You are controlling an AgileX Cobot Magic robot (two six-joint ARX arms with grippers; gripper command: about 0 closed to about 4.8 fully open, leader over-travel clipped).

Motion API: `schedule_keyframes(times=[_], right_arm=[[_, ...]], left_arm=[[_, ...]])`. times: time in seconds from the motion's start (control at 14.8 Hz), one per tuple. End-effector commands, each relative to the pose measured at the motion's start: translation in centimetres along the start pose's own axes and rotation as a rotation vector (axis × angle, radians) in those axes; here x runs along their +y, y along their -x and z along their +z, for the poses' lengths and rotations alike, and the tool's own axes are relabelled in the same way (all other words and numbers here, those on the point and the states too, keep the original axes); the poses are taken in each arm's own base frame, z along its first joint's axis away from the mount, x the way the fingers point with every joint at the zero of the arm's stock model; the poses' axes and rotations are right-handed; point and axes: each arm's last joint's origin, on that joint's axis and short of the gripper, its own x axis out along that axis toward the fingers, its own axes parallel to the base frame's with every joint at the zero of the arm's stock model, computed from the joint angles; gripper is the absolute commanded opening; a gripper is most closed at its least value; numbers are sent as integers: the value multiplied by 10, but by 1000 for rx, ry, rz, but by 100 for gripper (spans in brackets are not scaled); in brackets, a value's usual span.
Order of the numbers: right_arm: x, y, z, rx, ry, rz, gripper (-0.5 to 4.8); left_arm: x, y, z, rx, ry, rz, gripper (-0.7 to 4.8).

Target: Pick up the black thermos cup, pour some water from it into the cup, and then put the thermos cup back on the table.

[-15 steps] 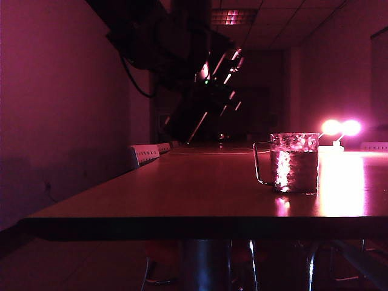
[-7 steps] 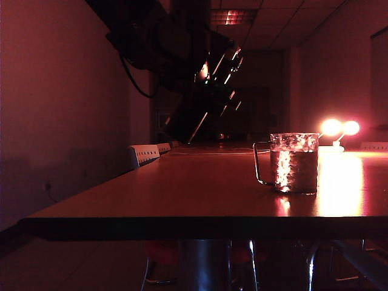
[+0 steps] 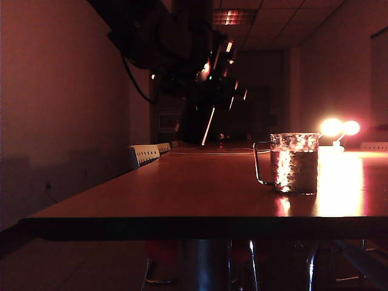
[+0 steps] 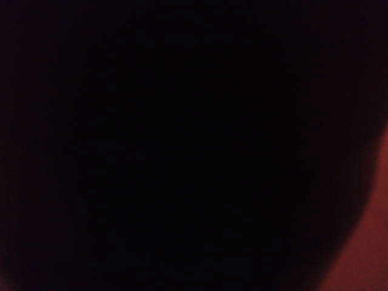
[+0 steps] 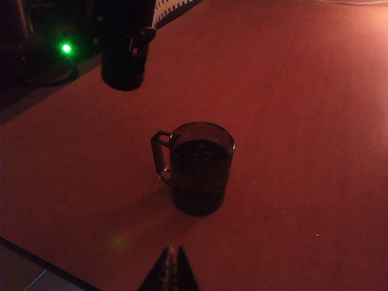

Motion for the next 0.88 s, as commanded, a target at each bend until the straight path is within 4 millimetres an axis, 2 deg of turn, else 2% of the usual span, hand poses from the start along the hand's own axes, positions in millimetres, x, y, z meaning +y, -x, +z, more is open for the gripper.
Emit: schedule_keyframes(times=[0.07, 0.27, 0.41, 0.61, 0.74, 0.88], right_arm=[[0, 1, 3, -22, 9, 3, -5], [0, 1, 3, -22, 9, 3, -5], [0, 1, 3, -21, 9, 3, -5], [0, 1, 3, -21, 9, 3, -5], [0, 1, 3, -21, 9, 3, -5], [0, 1, 3, -20, 9, -4, -5]], left_arm=[[3, 1, 9, -30, 112, -178, 300], [10, -5, 5, -13, 188, -293, 300], [28, -16, 1, -9, 288, -406, 300], [52, -28, -7, 3, 318, -419, 299], [53, -29, -10, 21, 297, -428, 299], [50, -27, -12, 25, 255, -534, 300]])
